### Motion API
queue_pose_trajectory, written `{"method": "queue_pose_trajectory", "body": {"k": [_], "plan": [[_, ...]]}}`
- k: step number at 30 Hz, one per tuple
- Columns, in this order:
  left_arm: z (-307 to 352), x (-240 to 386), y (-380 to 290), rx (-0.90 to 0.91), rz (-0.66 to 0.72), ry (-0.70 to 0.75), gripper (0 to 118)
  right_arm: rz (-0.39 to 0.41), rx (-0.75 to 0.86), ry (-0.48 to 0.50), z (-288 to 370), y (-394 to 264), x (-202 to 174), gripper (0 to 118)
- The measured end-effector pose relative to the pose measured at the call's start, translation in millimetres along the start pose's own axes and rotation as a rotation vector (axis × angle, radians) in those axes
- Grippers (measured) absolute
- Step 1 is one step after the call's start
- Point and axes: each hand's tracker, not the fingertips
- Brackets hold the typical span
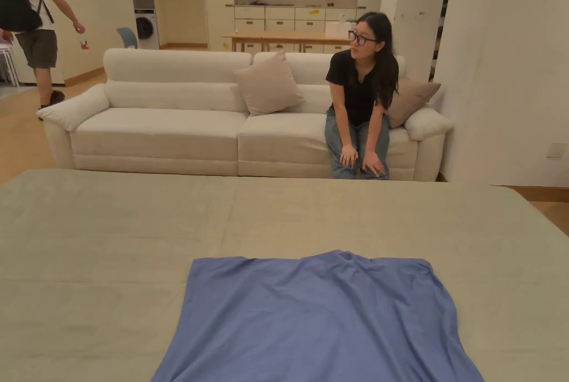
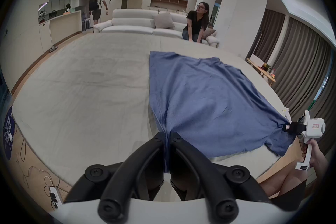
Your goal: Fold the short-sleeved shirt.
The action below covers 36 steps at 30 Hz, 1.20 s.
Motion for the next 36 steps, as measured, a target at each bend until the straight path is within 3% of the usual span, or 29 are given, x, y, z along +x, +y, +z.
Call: {"method": "queue_pose_trajectory", "body": {"k": [6,11,18,26,31,36], "plan": [[54,6,-3,0.131,-0.016,-0.024,3,-0.093,0.124,0.028,60,-6,3,7],[93,8,-16,0.131,-0.017,-0.045,3,-0.192,0.164,0.067,103,-29,10,7],[91,8,-12,0.131,0.026,-0.04,3,-0.187,0.184,0.093,98,-11,2,7],[7,3,51,0.087,0.048,0.031,3,-0.243,0.155,0.122,14,85,1,7],[-60,-5,85,0.055,0.091,0.055,3,-0.326,0.103,0.071,-55,120,5,7],[-126,-4,92,-0.044,0.067,0.131,3,-0.32,0.072,-0.004,-111,136,-4,7]]}}
